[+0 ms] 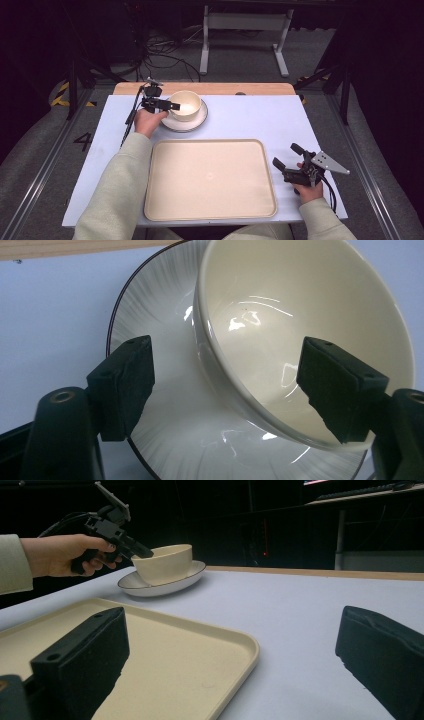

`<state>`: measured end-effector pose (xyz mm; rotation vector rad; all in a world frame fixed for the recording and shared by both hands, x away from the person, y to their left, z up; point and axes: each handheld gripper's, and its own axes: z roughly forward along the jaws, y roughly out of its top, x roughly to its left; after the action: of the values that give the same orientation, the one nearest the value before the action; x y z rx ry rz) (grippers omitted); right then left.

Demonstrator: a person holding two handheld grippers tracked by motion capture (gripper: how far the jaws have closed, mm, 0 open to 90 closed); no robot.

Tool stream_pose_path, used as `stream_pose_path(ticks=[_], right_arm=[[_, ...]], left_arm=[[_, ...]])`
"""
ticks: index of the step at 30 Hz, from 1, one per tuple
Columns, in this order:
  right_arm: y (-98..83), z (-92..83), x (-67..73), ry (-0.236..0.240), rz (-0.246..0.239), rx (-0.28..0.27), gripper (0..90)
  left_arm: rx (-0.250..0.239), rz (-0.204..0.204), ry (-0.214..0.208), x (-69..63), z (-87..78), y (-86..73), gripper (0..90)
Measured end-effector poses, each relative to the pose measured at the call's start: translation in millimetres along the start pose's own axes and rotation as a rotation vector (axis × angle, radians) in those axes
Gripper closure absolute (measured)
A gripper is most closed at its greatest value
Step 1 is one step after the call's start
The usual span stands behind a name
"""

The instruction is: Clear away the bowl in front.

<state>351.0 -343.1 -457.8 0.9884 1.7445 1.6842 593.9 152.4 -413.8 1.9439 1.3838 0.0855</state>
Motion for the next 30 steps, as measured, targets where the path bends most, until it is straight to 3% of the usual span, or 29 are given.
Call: stream_pose_path(ticks=[8,13,14,19,26,30], right_arm=[[-0.3,0.2,0.4,0.002,-0.002,0.001,1.8],[-0.3,0.3,0.9,0.004,-0.004,0.002,2.2],[-0.3,0.3,1.0,0.004,-0.003,0.002,2.1],[-0.3,0.2,1.1,0.004,-0.002,0.0,2.2],[-0.4,0.1,1.1,0.005,-0.002,0.0,2.3],[-0.4,0.0,1.2,0.005,-0.002,-0.001,2.3]], left_arm=[[0.054,-0.002,0.049,-4.0,9.0,-0.6,35.2],[0.048,0.0,0.095,-10.2,10.1,0.7,44.5],[0.053,-0.01,0.108,-11.3,10.9,1.2,44.5],[0.056,-0.041,0.11,-13.0,12.1,2.1,62.2],[0.079,-0.071,0.182,-18.4,12.1,6.9,75.5],[0.067,-0.08,0.202,-21.2,13.6,6.7,82.1]])
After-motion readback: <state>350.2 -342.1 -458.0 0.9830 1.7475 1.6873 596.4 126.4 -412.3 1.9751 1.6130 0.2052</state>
